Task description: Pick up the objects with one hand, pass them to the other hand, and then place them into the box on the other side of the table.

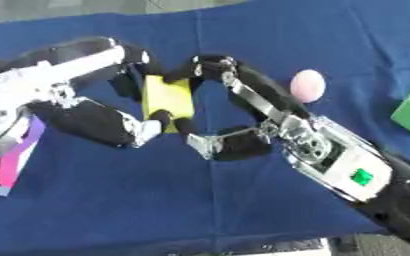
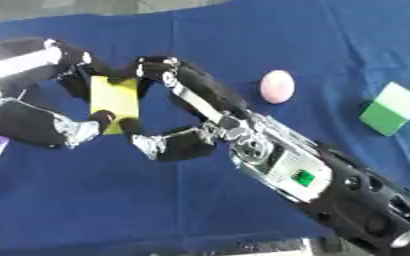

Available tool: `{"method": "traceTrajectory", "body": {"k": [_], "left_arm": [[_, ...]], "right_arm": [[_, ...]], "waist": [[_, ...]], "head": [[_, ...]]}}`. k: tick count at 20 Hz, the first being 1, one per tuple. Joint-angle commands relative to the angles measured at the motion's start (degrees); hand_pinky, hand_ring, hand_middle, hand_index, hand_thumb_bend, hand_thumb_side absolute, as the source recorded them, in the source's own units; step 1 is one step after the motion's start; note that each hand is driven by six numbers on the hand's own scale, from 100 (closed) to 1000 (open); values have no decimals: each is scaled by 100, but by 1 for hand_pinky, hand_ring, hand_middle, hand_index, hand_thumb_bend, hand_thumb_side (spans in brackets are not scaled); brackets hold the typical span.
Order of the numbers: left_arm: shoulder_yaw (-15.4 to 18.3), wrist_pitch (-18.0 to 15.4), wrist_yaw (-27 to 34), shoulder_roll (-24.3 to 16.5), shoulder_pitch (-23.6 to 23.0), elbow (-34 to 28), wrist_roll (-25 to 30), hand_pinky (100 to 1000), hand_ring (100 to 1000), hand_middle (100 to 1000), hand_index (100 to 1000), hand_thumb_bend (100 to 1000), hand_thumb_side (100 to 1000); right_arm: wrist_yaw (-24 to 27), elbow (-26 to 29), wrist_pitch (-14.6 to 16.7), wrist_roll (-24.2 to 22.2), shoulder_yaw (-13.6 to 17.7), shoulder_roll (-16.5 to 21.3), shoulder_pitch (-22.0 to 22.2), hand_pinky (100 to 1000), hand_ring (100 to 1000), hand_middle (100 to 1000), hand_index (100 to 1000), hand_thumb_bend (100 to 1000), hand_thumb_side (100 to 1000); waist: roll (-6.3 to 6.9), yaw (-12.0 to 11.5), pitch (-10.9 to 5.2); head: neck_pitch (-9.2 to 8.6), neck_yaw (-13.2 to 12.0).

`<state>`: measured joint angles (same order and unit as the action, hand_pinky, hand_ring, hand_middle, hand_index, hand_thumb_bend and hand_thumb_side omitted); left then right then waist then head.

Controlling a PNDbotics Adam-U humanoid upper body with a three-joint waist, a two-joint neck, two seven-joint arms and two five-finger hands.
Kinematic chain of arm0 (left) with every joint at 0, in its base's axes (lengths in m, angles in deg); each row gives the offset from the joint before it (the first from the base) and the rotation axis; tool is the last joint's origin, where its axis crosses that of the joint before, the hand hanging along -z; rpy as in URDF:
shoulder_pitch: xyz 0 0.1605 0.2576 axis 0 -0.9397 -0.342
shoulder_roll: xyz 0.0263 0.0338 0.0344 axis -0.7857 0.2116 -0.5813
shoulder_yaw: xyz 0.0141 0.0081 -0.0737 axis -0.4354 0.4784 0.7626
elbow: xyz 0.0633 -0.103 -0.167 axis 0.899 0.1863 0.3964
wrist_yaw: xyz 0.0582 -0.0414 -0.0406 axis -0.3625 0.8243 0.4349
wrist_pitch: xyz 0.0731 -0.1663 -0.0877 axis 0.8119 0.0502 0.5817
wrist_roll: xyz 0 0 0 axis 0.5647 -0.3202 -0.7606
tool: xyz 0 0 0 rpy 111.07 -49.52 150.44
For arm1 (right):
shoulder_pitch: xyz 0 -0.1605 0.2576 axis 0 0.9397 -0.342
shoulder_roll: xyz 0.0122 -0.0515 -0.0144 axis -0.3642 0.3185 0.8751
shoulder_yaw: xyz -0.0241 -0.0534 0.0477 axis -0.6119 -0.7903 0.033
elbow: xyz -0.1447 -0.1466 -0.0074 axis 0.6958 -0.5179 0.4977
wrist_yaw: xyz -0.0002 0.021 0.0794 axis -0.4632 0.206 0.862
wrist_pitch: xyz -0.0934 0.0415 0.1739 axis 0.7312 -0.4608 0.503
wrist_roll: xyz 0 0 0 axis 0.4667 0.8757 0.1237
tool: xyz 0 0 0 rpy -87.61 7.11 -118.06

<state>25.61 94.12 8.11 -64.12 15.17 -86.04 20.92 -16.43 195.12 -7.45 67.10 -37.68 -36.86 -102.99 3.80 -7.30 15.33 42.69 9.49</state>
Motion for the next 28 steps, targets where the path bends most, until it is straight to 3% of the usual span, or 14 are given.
{"method": "traceTrajectory", "body": {"k": [1, 4, 10, 16, 20, 21, 22, 23, 24, 28], "left_arm": [[25, 72, -6, -65, 54, -66, 195, 761, 666, 615, 788, 164, 396], [76, -3, 64, -94, 24, -66, 282, 769, 678, 629, 813, 203, 437], [81, 51, 24, -109, 23, -66, 503, 759, 671, 615, 802, 168, 328], [67, 155, 11, -78, 34, -64, 686, 764, 677, 621, 841, 165, 310], [81, 107, 103, -52, 33, -5, 854, 782, 691, 634, 879, 212, 377], [85, 89, 122, -44, 31, 23, 883, 791, 698, 642, 889, 250, 453], [91, 70, 155, -37, 23, 56, 910, 792, 699, 643, 890, 257, 466], [106, 48, 193, -30, 13, 84, 925, 804, 712, 655, 895, 330, 595], [145, 15, 257, -22, -5, 97, 937, 810, 718, 660, 899, 368, 653], [254, -85, 427, -42, -36, 83, 1011, 823, 737, 675, 907, 426, 731]], "right_arm": [[-60, 89, 27, 37, 95, 113, -76, 854, 630, 467, 729, 100, 100], [-48, 89, 14, 63, 104, 119, -69, 852, 624, 462, 725, 100, 100], [-50, 89, 61, 147, 121, 137, -57, 852, 625, 464, 726, 100, 100], [-103, 89, 84, 167, 148, 165, -53, 852, 625, 465, 726, 100, 100], [-101, 89, 103, 117, 163, 194, -56, 852, 624, 464, 726, 100, 100], [-97, 89, 108, 99, 168, 199, -58, 852, 625, 465, 726, 100, 100], [-103, 89, 117, 75, 174, 206, -60, 853, 625, 465, 726, 100, 100], [-114, 89, 129, 48, 178, 213, -62, 854, 626, 466, 727, 100, 100], [-125, 89, 143, 11, 183, 223, -61, 854, 626, 465, 726, 100, 100], [-116, 89, 147, -55, 220, 251, -55, 854, 625, 464, 726, 100, 100]], "waist": [[-4, 3, -78], [0, -3, -76], [-3, -6, -83], [6, 0, -74], [14, 4, -68], [16, 5, -66], [18, 6, -65], [21, 6, -63], [25, 3, -63], [35, 1, -65]], "head": [[-32, -19], [-35, -19], [-45, -25], [-37, -15], [-31, -13], [-33, -14], [-35, -15], [-39, -11], [-45, -3], [-86, 16]]}}
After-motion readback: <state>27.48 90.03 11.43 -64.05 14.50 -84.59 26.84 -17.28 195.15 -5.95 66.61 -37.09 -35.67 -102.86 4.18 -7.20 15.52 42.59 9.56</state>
